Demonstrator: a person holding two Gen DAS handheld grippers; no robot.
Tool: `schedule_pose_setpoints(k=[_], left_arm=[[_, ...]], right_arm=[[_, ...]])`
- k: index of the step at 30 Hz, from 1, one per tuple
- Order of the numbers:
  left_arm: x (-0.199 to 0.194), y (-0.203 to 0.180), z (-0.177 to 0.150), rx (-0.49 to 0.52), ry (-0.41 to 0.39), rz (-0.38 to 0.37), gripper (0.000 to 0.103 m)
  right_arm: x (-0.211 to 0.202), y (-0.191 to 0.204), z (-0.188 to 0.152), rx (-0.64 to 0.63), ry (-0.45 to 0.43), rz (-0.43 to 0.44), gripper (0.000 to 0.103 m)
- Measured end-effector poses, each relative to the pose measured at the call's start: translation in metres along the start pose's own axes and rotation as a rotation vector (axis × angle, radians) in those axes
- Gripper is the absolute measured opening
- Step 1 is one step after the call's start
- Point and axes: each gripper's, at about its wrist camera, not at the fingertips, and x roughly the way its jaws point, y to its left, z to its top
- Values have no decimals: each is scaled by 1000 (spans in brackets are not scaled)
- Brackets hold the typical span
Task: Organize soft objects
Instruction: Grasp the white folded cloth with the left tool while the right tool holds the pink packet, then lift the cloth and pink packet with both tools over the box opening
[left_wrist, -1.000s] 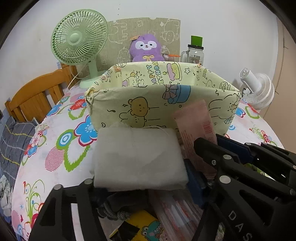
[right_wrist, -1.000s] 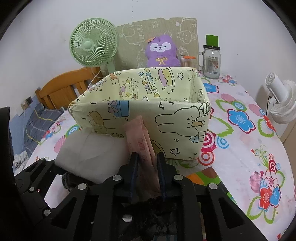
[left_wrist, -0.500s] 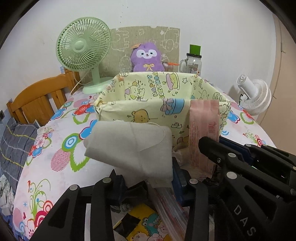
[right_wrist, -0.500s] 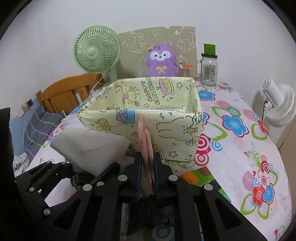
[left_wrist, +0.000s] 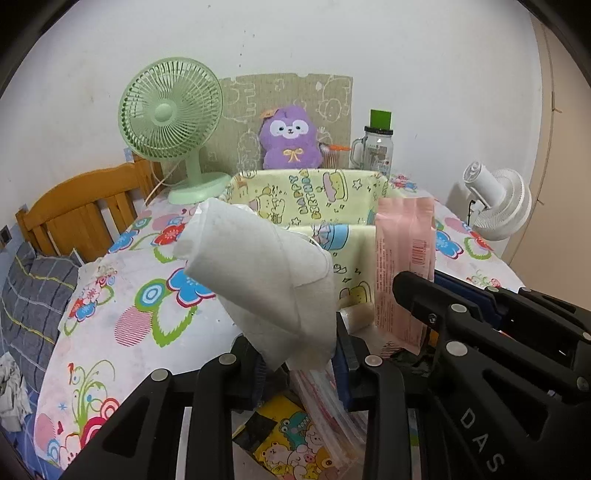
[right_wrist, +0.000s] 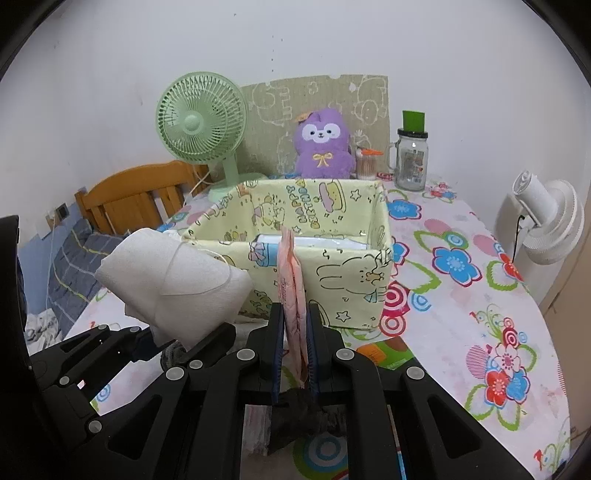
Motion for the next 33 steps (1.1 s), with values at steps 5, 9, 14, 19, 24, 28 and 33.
schedule_pose_setpoints(k=[5, 9, 14, 19, 24, 28, 33], left_arm=[[-19, -4, 6, 4, -34, 4, 30], [-35, -6, 11, 2, -68, 5, 30], [-51, -9, 16, 9, -95, 4, 30], [-63, -10, 23, 19, -111, 7, 30], [-68, -11, 32, 31, -122, 3, 30], [-70, -12, 39, 40, -133, 3, 30], [-68, -13, 48, 48, -144, 2, 30]], right_arm=[[-19, 2, 6, -3, -32, -2, 14], [-36, 2, 12, -9, -60, -17, 14], [-54, 4, 17, -7, -87, -31, 14], [-68, 4, 22, 3, -103, -46, 14], [-74, 3, 28, 13, -112, -61, 14], [-75, 0, 36, 18, -122, -69, 14], [-74, -2, 45, 21, -129, -75, 14]])
